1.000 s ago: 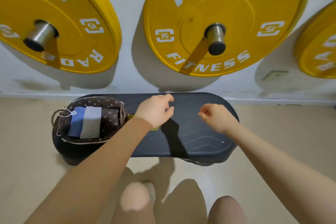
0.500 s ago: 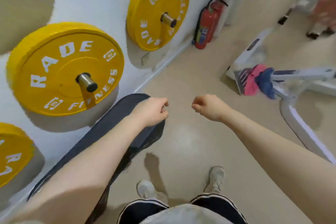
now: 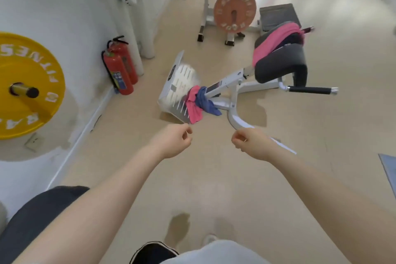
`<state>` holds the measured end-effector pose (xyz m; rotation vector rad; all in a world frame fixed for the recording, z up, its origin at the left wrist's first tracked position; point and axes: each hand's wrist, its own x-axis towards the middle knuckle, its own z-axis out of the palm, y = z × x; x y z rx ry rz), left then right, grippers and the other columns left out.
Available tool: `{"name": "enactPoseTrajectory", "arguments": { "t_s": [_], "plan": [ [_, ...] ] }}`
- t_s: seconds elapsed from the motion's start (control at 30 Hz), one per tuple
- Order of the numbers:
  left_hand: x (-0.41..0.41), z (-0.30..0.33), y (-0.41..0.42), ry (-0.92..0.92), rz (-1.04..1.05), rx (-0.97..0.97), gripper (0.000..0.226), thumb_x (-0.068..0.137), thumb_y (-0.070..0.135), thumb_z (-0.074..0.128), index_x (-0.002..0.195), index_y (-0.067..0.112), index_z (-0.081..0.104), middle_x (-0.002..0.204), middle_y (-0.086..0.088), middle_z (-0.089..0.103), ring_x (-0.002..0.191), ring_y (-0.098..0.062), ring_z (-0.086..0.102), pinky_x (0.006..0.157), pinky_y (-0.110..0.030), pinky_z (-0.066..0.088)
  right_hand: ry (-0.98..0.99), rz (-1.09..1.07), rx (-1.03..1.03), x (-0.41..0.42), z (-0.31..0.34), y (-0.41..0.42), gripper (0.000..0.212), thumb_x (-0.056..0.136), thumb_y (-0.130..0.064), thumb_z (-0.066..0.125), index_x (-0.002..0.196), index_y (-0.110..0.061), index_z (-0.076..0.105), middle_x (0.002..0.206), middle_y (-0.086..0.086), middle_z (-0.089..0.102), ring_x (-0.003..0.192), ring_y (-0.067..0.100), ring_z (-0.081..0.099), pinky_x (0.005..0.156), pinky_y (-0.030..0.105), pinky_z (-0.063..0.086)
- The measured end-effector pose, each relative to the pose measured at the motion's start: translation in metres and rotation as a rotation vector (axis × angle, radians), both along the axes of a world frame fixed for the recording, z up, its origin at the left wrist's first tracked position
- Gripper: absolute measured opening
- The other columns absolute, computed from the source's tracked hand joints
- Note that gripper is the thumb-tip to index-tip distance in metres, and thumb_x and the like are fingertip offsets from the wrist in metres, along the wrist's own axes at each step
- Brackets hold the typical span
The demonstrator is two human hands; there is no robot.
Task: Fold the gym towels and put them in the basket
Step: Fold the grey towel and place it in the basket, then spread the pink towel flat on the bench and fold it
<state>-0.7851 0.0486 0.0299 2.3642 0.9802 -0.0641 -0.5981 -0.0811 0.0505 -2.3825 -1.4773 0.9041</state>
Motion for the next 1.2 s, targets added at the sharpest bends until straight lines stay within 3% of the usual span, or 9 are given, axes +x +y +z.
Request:
{"name": "enactPoseTrajectory", "arguments": {
  "t_s": [0.1, 0.3, 0.47, 0.57, 0.67, 0.87, 1.03, 1.2],
  "plan": [
    [0.073, 0.009, 0.006, -0.045, -0.06, 0.019, 0.028, 0.09, 0.023, 0.048, 0.115, 0.014, 0.056, 0.093, 0.004, 0.06, 0.081, -0.017, 0.053, 0.079, -0.032, 0.047, -0.013, -0.095, 0.006, 0.067, 0.002, -0.002, 0.01, 0.092, -0.022, 0.044, 0.087, -0.022, 0.053, 0.103, 0.003, 0.065, 0.095, 0.023, 0.06, 0.07, 0.028, 0.043],
    [0.203, 0.004, 0.043, -0.063, -0.164, -0.014, 0.029, 0.093, 0.03, 0.047, 0.115, 0.015, 0.056, 0.089, 0.007, 0.056, 0.083, -0.014, 0.054, 0.08, -0.032, 0.047, 0.023, -0.241, 0.058, 0.172, -0.007, 0.03, 0.014, 0.092, -0.023, 0.046, 0.087, -0.018, 0.058, 0.092, -0.001, 0.06, 0.088, 0.019, 0.054, 0.074, 0.031, 0.044],
    [0.321, -0.018, 0.104, -0.035, -0.274, -0.056, 0.026, 0.094, 0.027, 0.045, 0.112, 0.014, 0.057, 0.086, 0.006, 0.057, 0.076, -0.016, 0.051, 0.06, -0.025, 0.038, 0.013, -0.348, 0.058, 0.272, -0.023, 0.076, 0.02, 0.092, -0.021, 0.047, 0.097, -0.007, 0.061, 0.098, 0.006, 0.064, 0.093, 0.024, 0.058, 0.084, 0.037, 0.048],
    [0.392, -0.018, 0.149, -0.024, -0.308, -0.103, 0.028, 0.094, 0.024, 0.044, 0.116, 0.013, 0.057, 0.104, 0.0, 0.064, 0.091, -0.02, 0.058, 0.071, -0.025, 0.042, 0.027, -0.432, 0.045, 0.331, -0.02, 0.109, 0.02, 0.092, -0.021, 0.048, 0.097, -0.007, 0.062, 0.098, 0.007, 0.065, 0.094, 0.025, 0.059, 0.084, 0.038, 0.05],
    [0.463, -0.011, 0.194, -0.023, -0.332, -0.105, 0.026, 0.093, 0.021, 0.043, 0.114, 0.013, 0.057, 0.102, -0.002, 0.063, 0.087, -0.021, 0.056, 0.074, -0.027, 0.043, -0.006, -0.458, 0.048, 0.389, -0.009, 0.144, 0.021, 0.092, -0.021, 0.047, 0.1, -0.009, 0.063, 0.102, 0.003, 0.063, 0.098, 0.024, 0.059, 0.077, 0.03, 0.045],
    [0.589, -0.009, 0.251, -0.091, -0.335, -0.109, 0.024, 0.092, 0.018, 0.047, 0.111, 0.011, 0.059, 0.101, -0.004, 0.065, 0.08, -0.017, 0.053, 0.072, -0.023, 0.037, -0.02, -0.488, 0.13, 0.509, -0.015, 0.199, 0.049, 0.094, -0.022, 0.048, 0.14, -0.014, 0.037, 0.149, 0.005, 0.034, 0.136, 0.02, 0.034, 0.109, 0.031, 0.028],
    [0.679, -0.015, 0.282, -0.114, -0.243, -0.134, 0.028, 0.093, 0.015, 0.046, 0.117, 0.009, 0.057, 0.105, -0.006, 0.062, 0.086, -0.02, 0.053, 0.076, -0.025, 0.04, -0.04, -0.473, 0.19, 0.625, -0.037, 0.266, 0.056, 0.093, -0.02, 0.05, 0.145, -0.014, 0.029, 0.157, 0.008, 0.008, 0.145, 0.025, 0.014, 0.116, 0.036, 0.023],
    [0.764, -0.048, 0.31, -0.152, -0.004, -0.24, 0.029, 0.092, 0.016, 0.048, 0.119, 0.011, 0.054, 0.104, -0.002, 0.06, 0.085, -0.016, 0.053, 0.08, -0.027, 0.046, -0.173, -0.322, 0.133, 0.751, -0.087, 0.345, 0.052, 0.094, -0.013, 0.044, 0.145, -0.016, 0.031, 0.158, 0.012, 0.004, 0.143, 0.034, 0.017, 0.113, 0.046, 0.028]
  ]
}}
